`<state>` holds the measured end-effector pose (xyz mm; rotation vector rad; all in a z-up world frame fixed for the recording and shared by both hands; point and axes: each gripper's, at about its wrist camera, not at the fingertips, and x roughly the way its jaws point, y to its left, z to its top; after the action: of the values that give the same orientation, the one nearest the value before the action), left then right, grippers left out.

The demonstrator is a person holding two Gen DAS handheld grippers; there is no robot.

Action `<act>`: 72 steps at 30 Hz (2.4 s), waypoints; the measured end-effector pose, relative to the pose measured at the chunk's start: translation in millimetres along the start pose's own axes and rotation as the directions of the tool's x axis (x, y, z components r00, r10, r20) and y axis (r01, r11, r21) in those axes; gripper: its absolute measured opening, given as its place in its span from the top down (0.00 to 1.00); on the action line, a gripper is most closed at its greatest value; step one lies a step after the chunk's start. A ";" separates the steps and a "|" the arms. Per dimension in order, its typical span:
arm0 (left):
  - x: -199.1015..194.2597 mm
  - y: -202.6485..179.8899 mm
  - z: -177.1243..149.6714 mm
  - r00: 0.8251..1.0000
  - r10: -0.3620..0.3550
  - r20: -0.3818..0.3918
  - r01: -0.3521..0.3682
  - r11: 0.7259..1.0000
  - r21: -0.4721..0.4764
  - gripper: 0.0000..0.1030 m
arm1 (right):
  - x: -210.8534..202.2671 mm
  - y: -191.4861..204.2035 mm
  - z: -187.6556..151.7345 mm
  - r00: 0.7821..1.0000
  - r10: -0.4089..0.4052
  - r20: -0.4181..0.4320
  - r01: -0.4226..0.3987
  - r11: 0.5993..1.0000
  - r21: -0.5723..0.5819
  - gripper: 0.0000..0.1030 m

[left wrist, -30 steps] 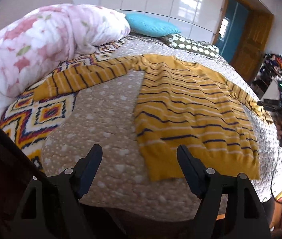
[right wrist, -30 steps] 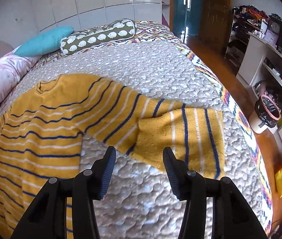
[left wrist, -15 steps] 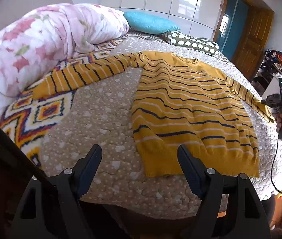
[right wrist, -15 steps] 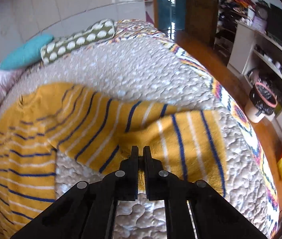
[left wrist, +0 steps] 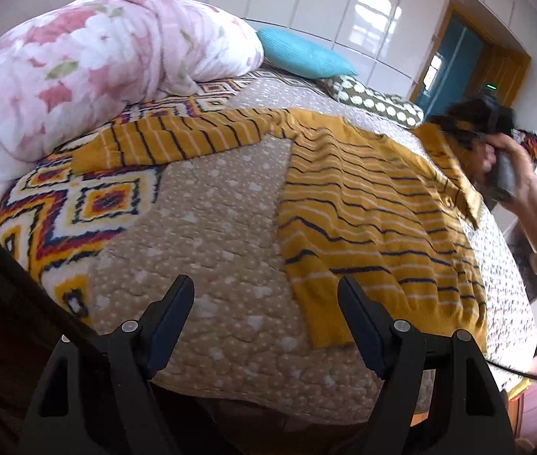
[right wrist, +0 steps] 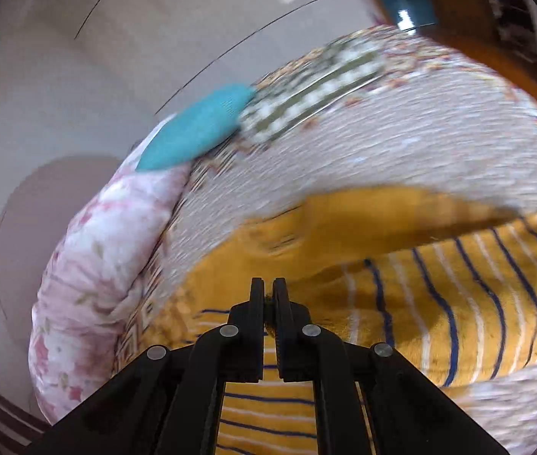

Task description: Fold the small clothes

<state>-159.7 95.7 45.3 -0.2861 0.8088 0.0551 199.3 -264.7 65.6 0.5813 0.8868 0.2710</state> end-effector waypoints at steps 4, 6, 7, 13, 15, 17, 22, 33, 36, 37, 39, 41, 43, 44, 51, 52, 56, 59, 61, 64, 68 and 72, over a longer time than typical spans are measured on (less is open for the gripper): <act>-1.5 17.5 1.1 1.000 0.012 0.009 -0.012 1.000 -0.024 0.25 | 73.8 54.4 -23.6 0.995 0.030 -0.094 -0.034 0.998 -0.051 0.95; -2.8 26.3 1.1 1.000 0.016 0.018 -0.016 0.999 -0.037 0.25 | 108.6 76.0 -36.3 0.991 0.025 -0.131 -0.033 0.997 -0.067 0.95; -3.4 30.1 1.1 1.000 0.017 0.022 -0.016 0.999 -0.043 0.25 | 121.3 82.2 -41.0 0.990 0.014 -0.143 -0.025 0.997 -0.073 0.95; -0.2 48.1 -1.7 0.999 0.042 0.024 -0.040 0.997 -0.072 0.25 | 180.4 82.3 -72.5 0.971 -0.013 -0.241 0.008 1.000 -0.025 0.95; 1.5 52.6 -2.5 0.999 0.047 0.022 -0.045 0.995 -0.085 0.25 | 195.9 78.4 -83.8 0.948 0.032 -0.318 -0.035 0.999 -0.002 0.92; 1.2 55.1 -2.6 0.999 0.045 0.023 -0.043 0.995 -0.093 0.25 | 200.6 78.7 -92.3 0.910 0.123 -0.395 -0.118 0.992 0.037 0.91; -2.6 62.6 -4.0 0.998 0.046 0.030 -0.042 0.992 -0.118 0.25 | 171.6 118.6 -102.8 0.915 0.084 -0.396 -0.164 0.971 -0.172 0.77; -17.3 109.6 -23.4 0.993 0.115 0.007 -0.109 0.956 -0.273 0.25 | 141.3 257.2 -246.1 0.885 -0.052 -0.463 -0.325 0.644 -0.693 0.45; -19.5 121.4 -26.0 0.993 0.115 0.000 -0.109 0.944 -0.311 0.25 | 147.3 289.7 -297.1 0.901 -0.101 -0.422 -0.320 0.503 -0.803 0.44; -19.5 124.1 -26.7 0.993 0.116 -0.003 -0.111 0.941 -0.320 0.25 | 154.0 298.2 -309.7 0.906 -0.111 -0.409 -0.315 0.469 -0.825 0.44; -18.6 126.6 -27.2 0.993 0.120 -0.010 -0.117 0.937 -0.330 0.25 | 161.6 311.3 -331.2 0.914 -0.127 -0.386 -0.305 0.413 -0.858 0.44; -17.4 128.2 -27.0 0.992 0.122 -0.010 -0.118 0.936 -0.332 0.25 | 171.0 323.5 -347.1 0.927 -0.145 -0.347 -0.277 0.359 -0.891 0.44; -15.9 129.1 -26.9 0.992 0.126 -0.011 -0.123 0.935 -0.332 0.25 | 178.6 332.1 -357.5 0.935 -0.157 -0.317 -0.256 0.317 -0.913 0.44; -15.3 129.3 -27.0 0.992 0.128 -0.012 -0.125 0.935 -0.333 0.25 | 181.8 335.0 -361.8 0.938 -0.162 -0.305 -0.248 0.300 -0.921 0.44; -4.3 131.8 -25.0 0.994 0.107 -0.034 -0.112 0.924 -0.367 0.25 | 206.3 359.5 -379.3 0.956 -0.176 -0.236 -0.199 0.205 -0.958 0.50; -3.4 132.4 -24.1 0.994 0.106 -0.037 -0.112 0.923 -0.367 0.25 | 207.7 360.9 -377.4 0.949 -0.171 -0.265 -0.224 0.224 -0.948 0.73; -5.3 129.8 -20.6 0.994 0.099 -0.038 -0.106 0.925 -0.364 0.25 | 199.7 358.4 -345.9 0.940 -0.124 -0.319 -0.255 0.369 -0.894 0.93; -6.9 126.1 -16.4 0.994 0.106 -0.035 -0.112 0.928 -0.356 0.25 | 175.8 343.3 -289.2 0.955 -0.041 -0.292 -0.232 0.507 -0.830 0.93; -9.3 121.2 -15.2 0.994 0.104 -0.030 -0.108 0.931 -0.348 0.25 | 157.7 325.6 -248.3 0.963 0.002 -0.270 -0.216 0.606 -0.766 0.93; -8.5 110.9 -11.3 0.996 0.091 -0.024 -0.094 0.940 -0.328 0.25 | 121.8 269.2 -174.1 0.979 0.049 -0.199 -0.165 0.762 -0.626 0.93; -5.6 92.9 -8.3 0.997 0.071 -0.021 -0.074 0.956 -0.284 0.25 | 72.8 157.6 -94.7 0.998 0.000 -0.064 -0.029 0.891 -0.454 0.93; 1.3 73.8 -6.8 0.998 0.055 -0.037 -0.063 0.968 -0.244 0.25 | 45.4 35.9 -46.6 0.989 -0.145 0.017 0.145 0.957 -0.251 0.93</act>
<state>-175.2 164.7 22.8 -0.4970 0.8410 0.2081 190.7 -198.0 34.1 0.2787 0.8756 0.2463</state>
